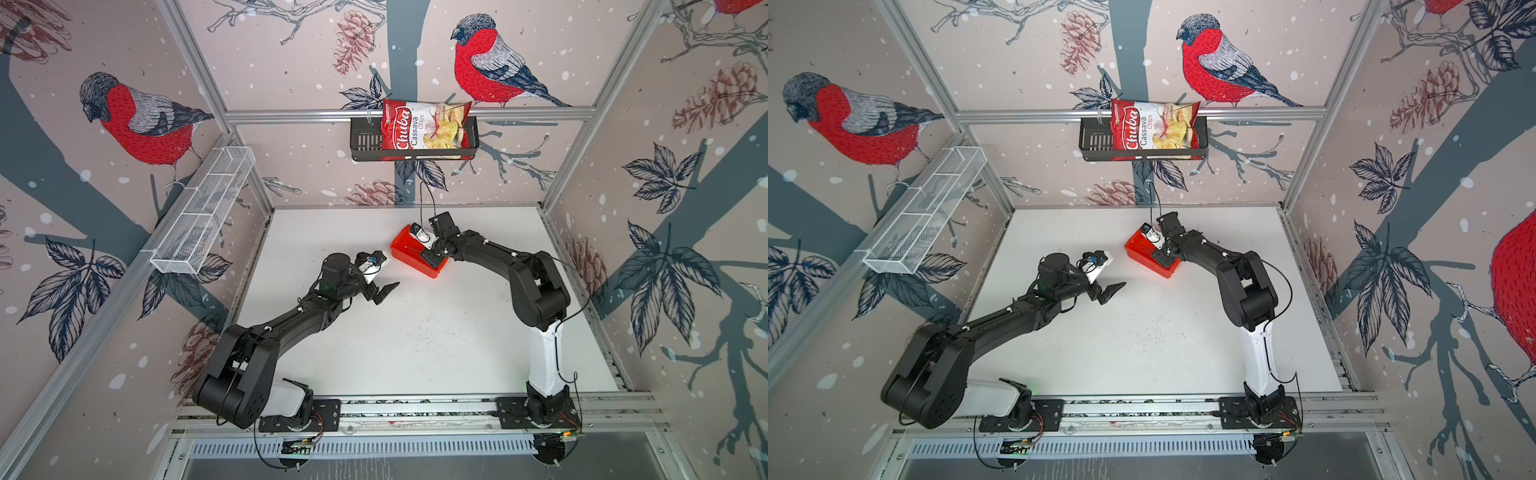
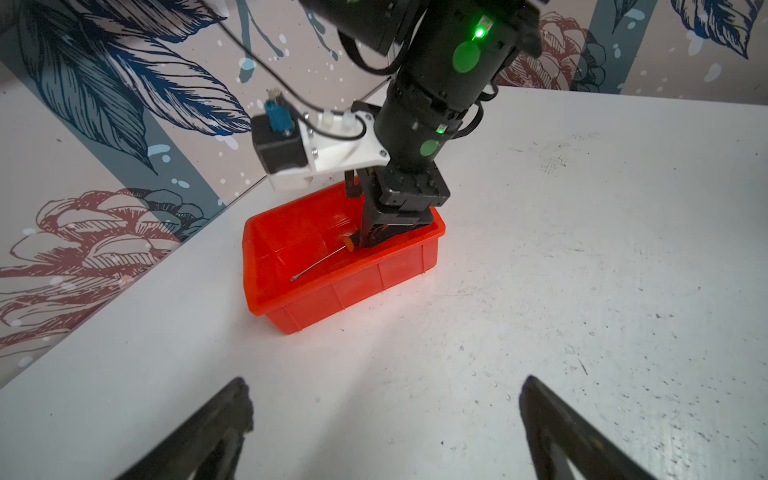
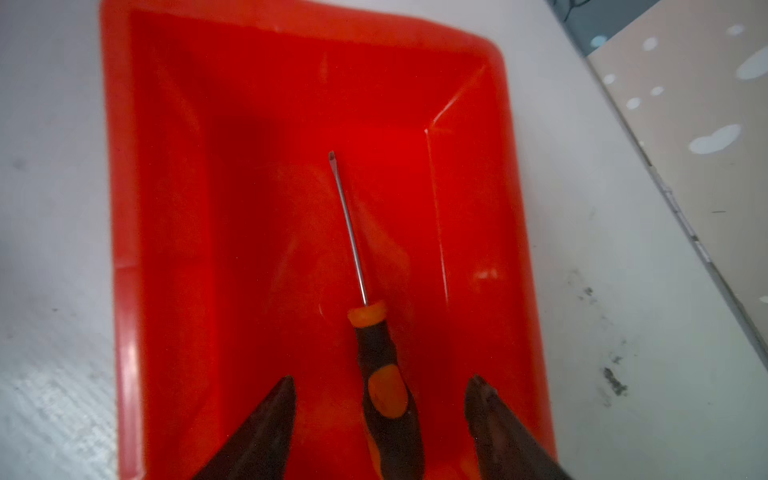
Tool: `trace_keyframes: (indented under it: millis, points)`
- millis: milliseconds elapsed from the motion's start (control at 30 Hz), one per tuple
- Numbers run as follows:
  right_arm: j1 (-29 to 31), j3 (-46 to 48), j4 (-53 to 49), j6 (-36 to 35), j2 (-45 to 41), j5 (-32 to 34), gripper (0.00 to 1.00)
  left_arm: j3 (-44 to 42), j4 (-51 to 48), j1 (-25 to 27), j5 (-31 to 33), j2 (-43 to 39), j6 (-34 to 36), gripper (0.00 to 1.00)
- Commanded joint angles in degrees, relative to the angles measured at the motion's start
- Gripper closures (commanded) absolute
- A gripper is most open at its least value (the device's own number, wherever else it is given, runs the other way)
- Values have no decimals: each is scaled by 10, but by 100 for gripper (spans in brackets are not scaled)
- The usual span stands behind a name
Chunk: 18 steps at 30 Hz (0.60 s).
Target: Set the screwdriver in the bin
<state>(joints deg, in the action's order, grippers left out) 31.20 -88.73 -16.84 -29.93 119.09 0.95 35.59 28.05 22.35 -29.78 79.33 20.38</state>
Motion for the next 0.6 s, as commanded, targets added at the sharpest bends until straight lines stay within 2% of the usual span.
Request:
trace_keyframes:
  millis: [0, 67, 133, 200, 567]
  points:
    - [0, 28, 44, -14, -38, -6, 18, -6, 83, 1, 29, -4, -69, 0]
    - [-3, 45, 58, -9, -65, -7, 9, -6, 83, 1, 53, -7, -91, 0]
    - [-7, 64, 72, 6, -93, -12, 4, -10, 83, 1, 61, -12, -83, 0]
    - [-13, 91, 96, 23, -125, -22, 0, -18, 87, 0, 75, -21, -81, 0]
    - [-60, 323, 271, 117, -328, -55, 0, -61, 75, -11, 203, -85, -122, 0]
